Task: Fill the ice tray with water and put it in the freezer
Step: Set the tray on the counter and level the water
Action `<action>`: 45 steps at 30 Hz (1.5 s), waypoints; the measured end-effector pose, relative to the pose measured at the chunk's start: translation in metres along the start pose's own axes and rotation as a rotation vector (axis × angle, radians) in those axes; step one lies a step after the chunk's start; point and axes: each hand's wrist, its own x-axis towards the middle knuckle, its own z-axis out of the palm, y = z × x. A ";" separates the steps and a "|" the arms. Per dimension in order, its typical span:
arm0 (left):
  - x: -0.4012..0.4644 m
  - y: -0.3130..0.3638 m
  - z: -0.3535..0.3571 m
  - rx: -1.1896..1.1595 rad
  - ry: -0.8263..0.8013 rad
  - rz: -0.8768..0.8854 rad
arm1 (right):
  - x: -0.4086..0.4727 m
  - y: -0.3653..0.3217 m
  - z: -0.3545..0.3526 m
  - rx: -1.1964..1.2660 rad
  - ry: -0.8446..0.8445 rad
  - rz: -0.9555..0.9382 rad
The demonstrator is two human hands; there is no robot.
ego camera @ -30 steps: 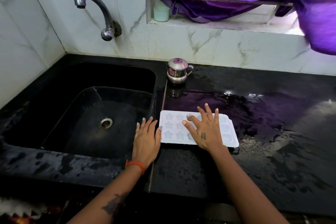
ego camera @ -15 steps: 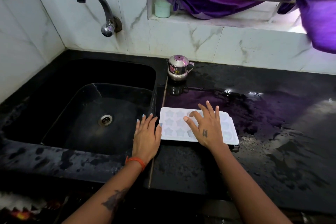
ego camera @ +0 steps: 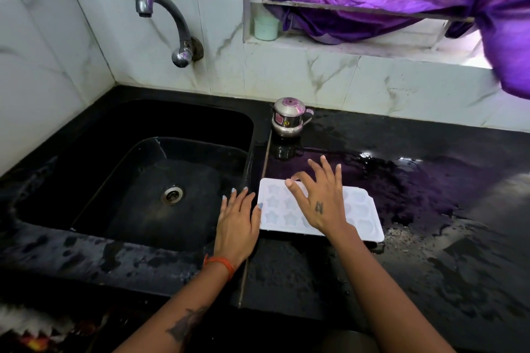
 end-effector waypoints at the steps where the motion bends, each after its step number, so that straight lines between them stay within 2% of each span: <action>1: -0.001 -0.001 0.001 0.001 -0.002 -0.004 | -0.003 0.000 0.004 -0.019 -0.017 0.000; 12: -0.001 0.000 0.001 0.015 0.001 -0.007 | -0.017 0.000 0.021 -0.165 -0.087 -0.033; 22: -0.002 0.000 0.001 0.016 -0.002 -0.004 | -0.019 -0.002 0.021 -0.204 -0.061 -0.021; 33: -0.001 0.000 0.001 0.015 0.002 -0.006 | -0.018 0.000 0.022 -0.187 -0.105 -0.031; 45: -0.001 0.001 0.001 0.025 -0.005 -0.001 | -0.019 0.001 0.022 -0.144 -0.082 0.010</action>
